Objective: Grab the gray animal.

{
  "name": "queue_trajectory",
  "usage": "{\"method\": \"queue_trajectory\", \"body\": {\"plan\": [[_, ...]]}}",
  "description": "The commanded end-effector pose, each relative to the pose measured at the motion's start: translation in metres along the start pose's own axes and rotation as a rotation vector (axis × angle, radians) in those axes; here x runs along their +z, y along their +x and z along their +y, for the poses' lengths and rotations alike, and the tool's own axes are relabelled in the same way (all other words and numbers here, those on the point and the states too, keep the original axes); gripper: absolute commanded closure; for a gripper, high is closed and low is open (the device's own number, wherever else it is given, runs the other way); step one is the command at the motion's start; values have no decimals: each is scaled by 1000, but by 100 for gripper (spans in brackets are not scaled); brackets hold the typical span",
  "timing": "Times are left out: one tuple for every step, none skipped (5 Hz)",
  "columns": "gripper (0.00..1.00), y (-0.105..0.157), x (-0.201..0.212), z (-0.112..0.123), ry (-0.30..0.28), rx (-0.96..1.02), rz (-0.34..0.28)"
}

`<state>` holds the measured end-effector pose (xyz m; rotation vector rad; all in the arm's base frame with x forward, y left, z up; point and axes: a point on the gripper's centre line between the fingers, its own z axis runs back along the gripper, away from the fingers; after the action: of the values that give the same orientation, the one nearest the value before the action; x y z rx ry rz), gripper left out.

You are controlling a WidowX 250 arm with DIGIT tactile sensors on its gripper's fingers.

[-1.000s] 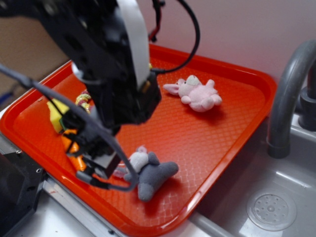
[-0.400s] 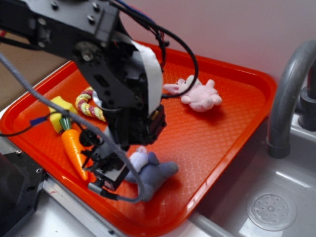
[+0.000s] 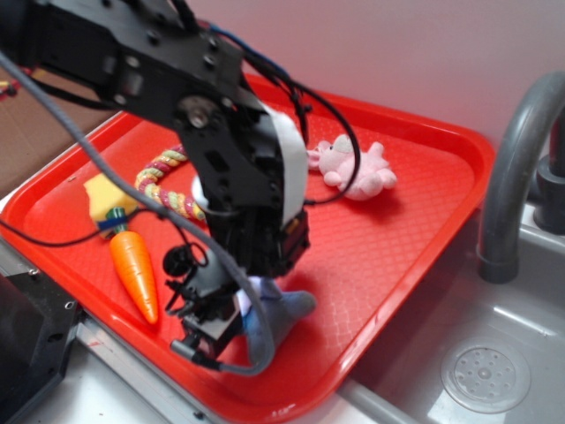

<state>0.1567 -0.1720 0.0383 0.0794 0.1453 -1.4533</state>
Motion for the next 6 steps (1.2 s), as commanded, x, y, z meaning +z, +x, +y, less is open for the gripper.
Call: {"method": "queue_trajectory", "body": {"plan": [[100, -12, -1, -15, -116, -5, -48], [100, -26, 16, -9, -91, 243, -126], [100, -39, 46, -3, 56, 510, -122], [100, -56, 84, 9, 155, 770, -116], [100, -82, 125, 24, 173, 1021, -81], [100, -100, 159, 31, 155, 1272, -69]]}}
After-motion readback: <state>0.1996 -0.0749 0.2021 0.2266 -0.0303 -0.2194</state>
